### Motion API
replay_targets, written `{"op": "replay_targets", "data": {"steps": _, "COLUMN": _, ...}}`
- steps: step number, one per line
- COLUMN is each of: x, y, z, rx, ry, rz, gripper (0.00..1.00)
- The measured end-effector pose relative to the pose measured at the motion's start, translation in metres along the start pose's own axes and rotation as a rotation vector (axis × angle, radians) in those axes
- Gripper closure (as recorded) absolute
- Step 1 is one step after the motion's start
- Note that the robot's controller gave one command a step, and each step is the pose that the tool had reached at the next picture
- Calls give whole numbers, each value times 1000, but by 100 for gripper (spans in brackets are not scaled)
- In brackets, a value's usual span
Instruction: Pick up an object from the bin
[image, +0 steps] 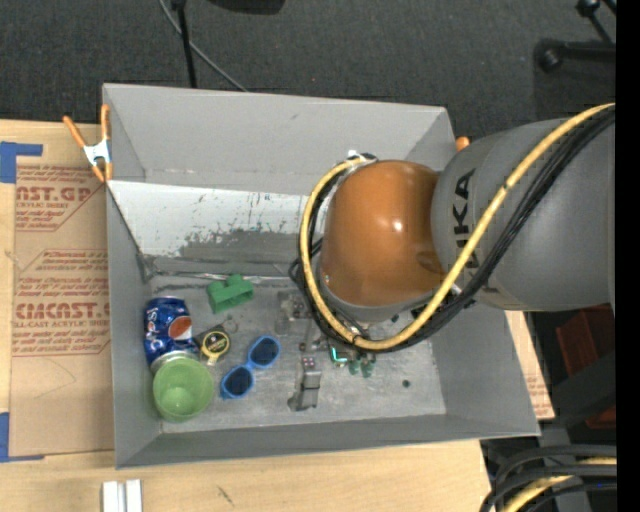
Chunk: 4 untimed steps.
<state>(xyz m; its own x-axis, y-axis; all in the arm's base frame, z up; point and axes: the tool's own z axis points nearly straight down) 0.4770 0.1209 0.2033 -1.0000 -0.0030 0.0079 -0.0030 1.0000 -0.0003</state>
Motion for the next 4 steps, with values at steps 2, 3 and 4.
{"op": "replay_targets", "data": {"steps": 2, "x": -23, "y": 55, "z": 103, "rx": 1, "ry": -11, "rz": -750, "gripper": 0}}
{"op": "replay_targets", "data": {"steps": 3, "x": -48, "y": 29, "z": 102, "rx": 4, "ry": -11, "rz": -758, "gripper": 0}}
{"op": "replay_targets", "data": {"steps": 4, "x": -40, "y": 35, "z": 133, "rx": 2, "ry": -9, "rz": -883, "gripper": 0}}
